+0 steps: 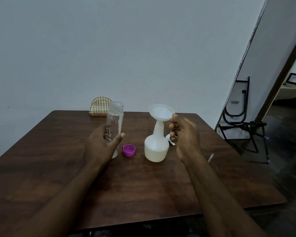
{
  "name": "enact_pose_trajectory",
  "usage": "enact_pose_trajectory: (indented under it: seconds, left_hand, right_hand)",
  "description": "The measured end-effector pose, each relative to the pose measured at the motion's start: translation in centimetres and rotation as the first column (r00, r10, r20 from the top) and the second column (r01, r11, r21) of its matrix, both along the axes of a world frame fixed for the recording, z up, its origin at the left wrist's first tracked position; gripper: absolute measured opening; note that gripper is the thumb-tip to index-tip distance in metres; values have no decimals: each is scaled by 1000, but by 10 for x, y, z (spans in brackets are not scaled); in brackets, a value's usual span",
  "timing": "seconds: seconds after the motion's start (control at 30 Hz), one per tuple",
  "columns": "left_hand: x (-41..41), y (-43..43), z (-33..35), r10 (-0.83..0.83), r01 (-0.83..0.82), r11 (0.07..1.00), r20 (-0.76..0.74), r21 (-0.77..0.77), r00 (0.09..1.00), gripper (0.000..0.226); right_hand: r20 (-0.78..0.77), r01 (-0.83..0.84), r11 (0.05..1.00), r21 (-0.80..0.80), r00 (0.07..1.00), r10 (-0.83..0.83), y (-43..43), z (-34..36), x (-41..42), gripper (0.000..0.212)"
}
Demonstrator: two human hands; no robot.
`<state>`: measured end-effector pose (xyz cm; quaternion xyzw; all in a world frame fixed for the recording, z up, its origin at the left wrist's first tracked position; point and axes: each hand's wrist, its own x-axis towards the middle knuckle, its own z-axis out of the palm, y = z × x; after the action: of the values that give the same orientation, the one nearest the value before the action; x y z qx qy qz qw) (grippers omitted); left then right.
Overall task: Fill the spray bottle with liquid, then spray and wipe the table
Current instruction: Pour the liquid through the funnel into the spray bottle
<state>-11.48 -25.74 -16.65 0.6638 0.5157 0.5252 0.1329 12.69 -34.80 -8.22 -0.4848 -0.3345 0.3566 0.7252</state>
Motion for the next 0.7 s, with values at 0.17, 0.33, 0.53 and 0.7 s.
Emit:
enact_pose_trajectory:
  seconds: [0.17,0.33,0.53,0.7]
  left_hand:
    - [-7,4,-7,17,-16,1000,12,-24,1000,69]
    - [-7,5,-12,11,-11,1000,27,0,1000,63]
    - [-8,4,-15,14,-14,1000,4,-16,1000,63]
    - [-8,5,-16,26,-26,1000,-6,-9,1000,58]
  right_hand:
    - [-14,3,1000,-16,1000,-3,0,-1,-1,15]
    - [-9,13,1000,-9,1000,-13,-1,-1,-3,20]
    - [-34,10,998,67,999,-8,-3,1,-3,20]
    - [-73,16,983,183,997,-3,-4,9,-2,23]
